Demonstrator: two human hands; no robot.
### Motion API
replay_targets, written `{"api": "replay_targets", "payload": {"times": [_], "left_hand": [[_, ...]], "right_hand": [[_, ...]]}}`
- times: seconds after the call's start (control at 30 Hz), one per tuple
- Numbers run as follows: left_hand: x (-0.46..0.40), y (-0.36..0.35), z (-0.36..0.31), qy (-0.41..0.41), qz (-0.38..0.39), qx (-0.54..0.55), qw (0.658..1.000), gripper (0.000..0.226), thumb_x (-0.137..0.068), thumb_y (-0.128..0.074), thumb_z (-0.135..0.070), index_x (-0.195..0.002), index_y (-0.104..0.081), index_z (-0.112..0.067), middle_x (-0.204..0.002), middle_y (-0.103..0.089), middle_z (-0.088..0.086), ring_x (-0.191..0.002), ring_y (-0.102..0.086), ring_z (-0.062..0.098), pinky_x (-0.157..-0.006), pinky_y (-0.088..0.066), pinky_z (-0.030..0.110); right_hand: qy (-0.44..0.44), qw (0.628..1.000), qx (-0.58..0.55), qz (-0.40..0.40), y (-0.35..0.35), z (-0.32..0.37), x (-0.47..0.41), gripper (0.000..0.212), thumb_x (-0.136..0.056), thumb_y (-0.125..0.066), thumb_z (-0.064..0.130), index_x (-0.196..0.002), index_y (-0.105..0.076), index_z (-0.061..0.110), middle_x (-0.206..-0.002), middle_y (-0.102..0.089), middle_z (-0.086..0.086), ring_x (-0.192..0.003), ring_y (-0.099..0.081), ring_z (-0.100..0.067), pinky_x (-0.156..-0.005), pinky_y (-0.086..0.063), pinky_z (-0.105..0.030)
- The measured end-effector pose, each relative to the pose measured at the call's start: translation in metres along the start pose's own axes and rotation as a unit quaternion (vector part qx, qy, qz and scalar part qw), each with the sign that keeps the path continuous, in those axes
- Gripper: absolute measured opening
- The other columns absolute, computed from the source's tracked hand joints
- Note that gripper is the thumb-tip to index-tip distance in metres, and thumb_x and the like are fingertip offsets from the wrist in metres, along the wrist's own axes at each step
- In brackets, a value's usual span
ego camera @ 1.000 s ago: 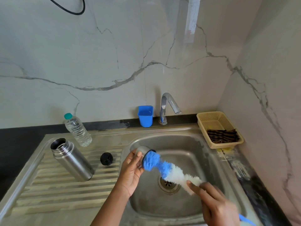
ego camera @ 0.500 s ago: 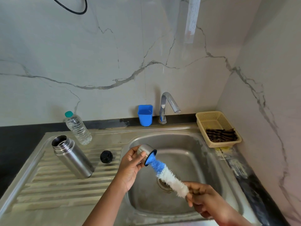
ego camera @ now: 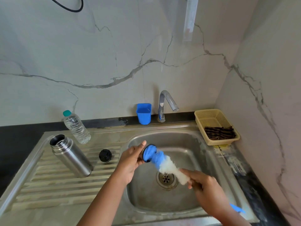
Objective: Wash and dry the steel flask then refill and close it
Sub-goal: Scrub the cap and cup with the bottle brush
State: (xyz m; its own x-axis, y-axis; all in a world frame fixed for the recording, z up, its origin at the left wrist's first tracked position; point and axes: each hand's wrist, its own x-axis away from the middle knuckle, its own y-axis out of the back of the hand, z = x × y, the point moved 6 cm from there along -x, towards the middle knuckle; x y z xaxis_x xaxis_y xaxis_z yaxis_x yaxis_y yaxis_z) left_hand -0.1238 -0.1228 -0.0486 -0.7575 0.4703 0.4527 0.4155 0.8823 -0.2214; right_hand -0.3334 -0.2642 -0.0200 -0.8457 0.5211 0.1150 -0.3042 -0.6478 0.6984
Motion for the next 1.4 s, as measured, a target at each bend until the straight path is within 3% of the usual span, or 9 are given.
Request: {"api": "replay_targets", "payload": {"times": [0.17, 0.3, 0.5, 0.7, 0.87, 1.0, 1.17, 1.3, 1.4], "left_hand": [[-0.004, -0.013, -0.022, -0.080, 0.034, -0.007, 0.996, 0.047, -0.070, -0.078, -0.035, -0.102, -0.061, -0.006, -0.084, -0.071, 0.007, -0.077, -0.070, 0.015, -0.073, -0.058, 0.028], [-0.014, -0.005, -0.017, -0.034, -0.005, -0.030, 0.999, 0.041, -0.079, -0.075, -0.042, -0.097, -0.063, -0.007, -0.088, -0.072, 0.012, -0.082, -0.070, 0.020, -0.072, -0.058, 0.030], [-0.018, -0.001, -0.002, 0.014, -0.022, -0.152, 0.988, 0.061, -0.076, -0.076, -0.050, -0.105, -0.066, 0.003, -0.096, -0.075, 0.017, -0.089, -0.072, 0.025, -0.080, -0.061, 0.037], [-0.016, -0.007, -0.017, -0.070, -0.050, -0.118, 0.989, 0.034, -0.077, -0.082, -0.034, -0.092, -0.065, -0.008, -0.077, -0.069, 0.005, -0.065, -0.064, 0.012, -0.067, -0.055, 0.025], [-0.016, -0.008, -0.025, -0.072, 0.036, -0.010, 0.997, 0.039, -0.064, -0.080, -0.036, -0.091, -0.063, -0.013, -0.072, -0.069, -0.001, -0.069, -0.064, 0.012, -0.073, -0.052, 0.026], [-0.015, -0.008, -0.012, -0.030, -0.017, 0.068, 0.997, 0.038, -0.073, -0.077, -0.034, -0.096, -0.059, -0.009, -0.087, -0.071, 0.010, -0.081, -0.067, 0.019, -0.069, -0.057, 0.028], [-0.009, -0.007, 0.011, -0.001, -0.103, 0.020, 0.994, 0.034, -0.077, -0.081, -0.032, -0.086, -0.056, -0.011, -0.087, -0.068, 0.012, -0.080, -0.064, 0.021, -0.084, -0.054, 0.036], [-0.008, -0.004, 0.014, -0.027, -0.127, -0.035, 0.991, 0.032, -0.074, -0.085, -0.025, -0.087, -0.060, -0.011, -0.081, -0.069, 0.010, -0.078, -0.065, 0.023, -0.090, -0.053, 0.041], [-0.011, -0.002, 0.010, -0.022, -0.075, -0.031, 0.996, 0.030, -0.073, -0.084, -0.024, -0.086, -0.060, -0.011, -0.074, -0.065, 0.006, -0.074, -0.061, 0.020, -0.093, -0.052, 0.044]], "right_hand": [[-0.174, 0.886, -0.395, 0.167, -0.014, -0.003, -0.003, 0.047, -0.095, -0.047, -0.008, -0.110, -0.075, 0.027, -0.071, -0.059, -0.002, -0.048, -0.030, -0.009, -0.043, -0.015, -0.020], [0.013, 1.000, -0.004, -0.018, 0.013, 0.013, -0.011, 0.060, -0.087, -0.049, 0.000, -0.104, -0.069, 0.054, -0.077, -0.068, 0.012, -0.066, -0.063, -0.008, -0.062, -0.049, -0.026], [0.316, 0.821, 0.418, -0.228, 0.039, 0.059, 0.000, 0.054, -0.075, -0.039, 0.003, -0.111, -0.075, 0.023, -0.075, -0.063, 0.002, -0.051, -0.053, -0.022, -0.039, -0.043, -0.029], [-0.013, 0.990, 0.139, -0.004, 0.030, 0.028, -0.016, 0.059, -0.086, -0.052, 0.002, -0.114, -0.062, 0.053, -0.087, -0.067, 0.014, -0.076, -0.064, -0.010, -0.060, -0.046, -0.029], [-0.205, 0.883, -0.391, 0.160, -0.003, 0.008, -0.008, 0.043, -0.096, -0.044, -0.009, -0.115, -0.069, 0.020, -0.070, -0.059, -0.001, -0.045, -0.027, -0.007, -0.039, -0.013, -0.018], [-0.044, 0.997, -0.070, -0.006, 0.000, 0.017, -0.008, 0.056, -0.091, -0.046, 0.000, -0.114, -0.066, 0.047, -0.076, -0.066, 0.012, -0.060, -0.058, -0.009, -0.051, -0.041, -0.023], [0.234, 0.865, 0.380, -0.230, 0.008, 0.042, 0.010, 0.063, -0.083, -0.029, -0.009, -0.116, -0.073, 0.021, -0.076, -0.063, -0.001, -0.050, -0.050, -0.022, -0.038, -0.035, -0.030], [0.132, 0.911, 0.371, -0.124, 0.001, 0.036, 0.008, 0.067, -0.070, -0.041, -0.001, -0.113, -0.073, 0.039, -0.080, -0.063, 0.011, -0.051, -0.054, -0.018, -0.036, -0.040, -0.030], [-0.010, 0.995, 0.094, 0.036, 0.010, 0.018, -0.005, 0.067, -0.086, -0.045, 0.002, -0.102, -0.059, 0.066, -0.074, -0.060, 0.020, -0.067, -0.056, -0.003, -0.063, -0.042, -0.019]]}}
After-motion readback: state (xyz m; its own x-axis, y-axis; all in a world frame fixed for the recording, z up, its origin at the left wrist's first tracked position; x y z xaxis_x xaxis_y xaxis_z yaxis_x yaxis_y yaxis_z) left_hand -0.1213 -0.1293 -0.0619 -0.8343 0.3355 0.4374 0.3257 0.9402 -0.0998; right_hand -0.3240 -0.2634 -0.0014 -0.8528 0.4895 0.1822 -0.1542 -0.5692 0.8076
